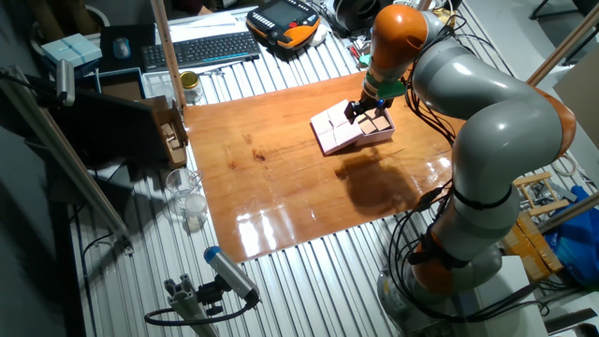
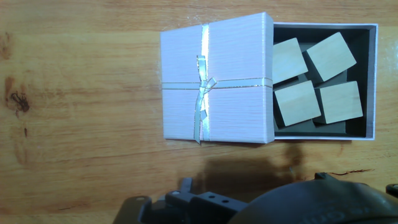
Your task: Slide the outer casing onto the gift box
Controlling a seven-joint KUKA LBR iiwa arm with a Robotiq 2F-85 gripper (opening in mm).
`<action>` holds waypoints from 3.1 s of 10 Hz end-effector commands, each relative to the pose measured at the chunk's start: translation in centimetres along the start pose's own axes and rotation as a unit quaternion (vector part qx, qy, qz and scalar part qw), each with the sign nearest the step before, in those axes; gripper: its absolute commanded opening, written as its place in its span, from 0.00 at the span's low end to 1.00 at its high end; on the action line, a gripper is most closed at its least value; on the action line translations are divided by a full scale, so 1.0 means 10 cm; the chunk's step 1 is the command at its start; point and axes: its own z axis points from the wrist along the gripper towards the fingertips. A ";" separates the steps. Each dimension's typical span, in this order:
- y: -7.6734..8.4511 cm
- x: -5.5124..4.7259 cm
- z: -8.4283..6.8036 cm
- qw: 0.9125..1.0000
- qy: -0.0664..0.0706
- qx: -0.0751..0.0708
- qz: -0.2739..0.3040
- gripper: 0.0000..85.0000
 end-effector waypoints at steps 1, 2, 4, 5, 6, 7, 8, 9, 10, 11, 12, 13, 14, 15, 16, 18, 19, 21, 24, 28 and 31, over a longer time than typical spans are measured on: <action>0.00 0.00 0.00 0.999 -0.002 0.023 -0.035 0.00; 0.00 0.00 -0.01 0.999 -0.002 0.023 -0.035 0.00; 0.01 0.00 -0.03 0.999 -0.001 0.024 -0.034 0.00; 0.01 0.00 -0.03 0.999 -0.002 0.024 -0.034 0.00; 0.01 0.00 -0.03 0.999 -0.002 0.024 -0.034 0.00; 0.01 0.00 -0.03 0.999 -0.003 0.022 -0.034 0.00; 0.02 0.00 -0.03 0.999 -0.004 0.023 -0.034 0.00; 0.02 -0.01 -0.03 0.999 -0.005 0.023 -0.034 0.00; 0.03 -0.01 -0.03 0.999 -0.005 0.022 -0.033 0.00; 0.04 -0.02 -0.02 0.999 -0.005 0.022 -0.031 0.00; 0.04 -0.03 -0.01 0.999 -0.007 0.022 -0.031 0.00; 0.05 -0.04 0.00 0.999 -0.008 0.022 -0.030 0.00; 0.06 -0.04 -0.01 0.999 -0.008 0.022 -0.028 0.00; 0.08 -0.05 -0.01 0.999 -0.006 0.022 -0.027 0.00; 0.09 -0.06 -0.01 0.999 -0.006 0.022 -0.025 0.00; 0.13 -0.07 0.06 1.000 -0.007 0.020 -0.023 0.00; 0.17 -0.07 0.11 1.000 -0.010 0.019 -0.021 0.00; 0.23 -0.08 0.18 1.000 -0.013 0.018 -0.015 0.00; 0.34 -0.08 0.26 0.999 -0.017 0.024 -0.012 0.00; 0.39 -0.09 0.34 1.000 -0.018 0.021 -0.011 0.00; 0.46 -0.12 0.40 0.999 -0.020 0.023 -0.015 0.00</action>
